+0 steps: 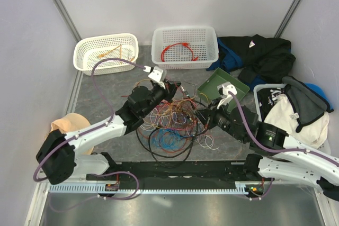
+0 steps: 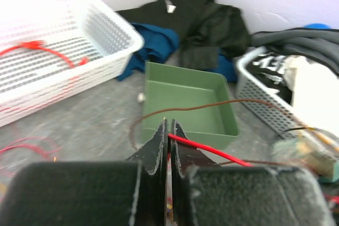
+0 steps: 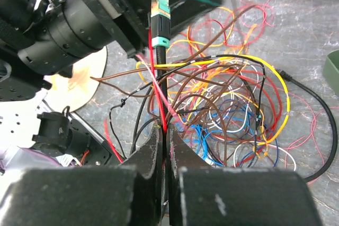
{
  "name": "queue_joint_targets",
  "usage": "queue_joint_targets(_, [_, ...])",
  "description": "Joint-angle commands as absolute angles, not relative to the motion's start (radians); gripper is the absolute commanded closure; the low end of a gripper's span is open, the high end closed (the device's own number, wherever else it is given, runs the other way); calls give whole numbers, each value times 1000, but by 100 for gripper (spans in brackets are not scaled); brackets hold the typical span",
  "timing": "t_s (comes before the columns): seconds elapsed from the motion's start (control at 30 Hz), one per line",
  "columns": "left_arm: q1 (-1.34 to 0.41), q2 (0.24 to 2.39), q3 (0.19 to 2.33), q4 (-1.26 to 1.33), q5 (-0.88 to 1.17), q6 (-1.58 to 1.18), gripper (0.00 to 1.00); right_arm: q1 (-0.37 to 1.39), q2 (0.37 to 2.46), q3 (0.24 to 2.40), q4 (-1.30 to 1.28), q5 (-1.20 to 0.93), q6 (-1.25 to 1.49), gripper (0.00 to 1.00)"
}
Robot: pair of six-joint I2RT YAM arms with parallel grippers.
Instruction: Untangle the cables
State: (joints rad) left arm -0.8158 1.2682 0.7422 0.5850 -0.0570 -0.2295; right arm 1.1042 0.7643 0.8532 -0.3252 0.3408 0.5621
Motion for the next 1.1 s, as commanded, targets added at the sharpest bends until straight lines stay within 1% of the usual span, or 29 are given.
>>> queue_joint_targets(0.0, [-819, 1158, 791, 381, -250, -167, 98, 1111, 704, 870, -316, 374, 572, 100])
queue_joint_targets(0.03, [-818, 1146, 819, 330, -285, -175, 98, 1111, 698, 868, -325, 383, 569, 95])
queue_joint_targets(0.07, [-818, 1132, 840, 219, -343, -184, 98, 1111, 693, 867, -330, 393, 566, 68])
queue_joint_targets(0.17, [-816, 1114, 957, 44, -455, -180, 98, 1111, 698, 873, -360, 434, 549, 37])
queue_joint_targets(0.2, [-815, 1118, 991, -51, -477, -173, 98, 1111, 709, 876, -367, 446, 545, 32])
queue_joint_targets(0.27, [-808, 1124, 1093, -135, -523, -161, 98, 1111, 724, 880, -388, 480, 529, 24])
queue_joint_targets(0.37, [-807, 1141, 1209, -216, -538, -126, 98, 1111, 770, 879, -403, 506, 514, 21])
queue_joint_targets(0.5, [-805, 1169, 1322, -262, -538, -94, 98, 1111, 802, 890, -394, 528, 491, 22])
queue_joint_targets(0.63, [-805, 1203, 1419, -298, -497, -98, 98, 1111, 810, 907, -252, 460, 428, 23])
queue_joint_targets(0.8, [-805, 1249, 1509, -354, -420, -133, 98, 1111, 916, 925, -128, 411, 362, 25])
queue_joint_targets(0.9, [-805, 1279, 1592, -400, -368, -175, 98, 1111, 968, 862, 35, 402, 322, 26])
queue_joint_targets(1.07, [-805, 1305, 1724, -454, -270, -256, 98, 1111, 1047, 709, 418, 410, 216, 28])
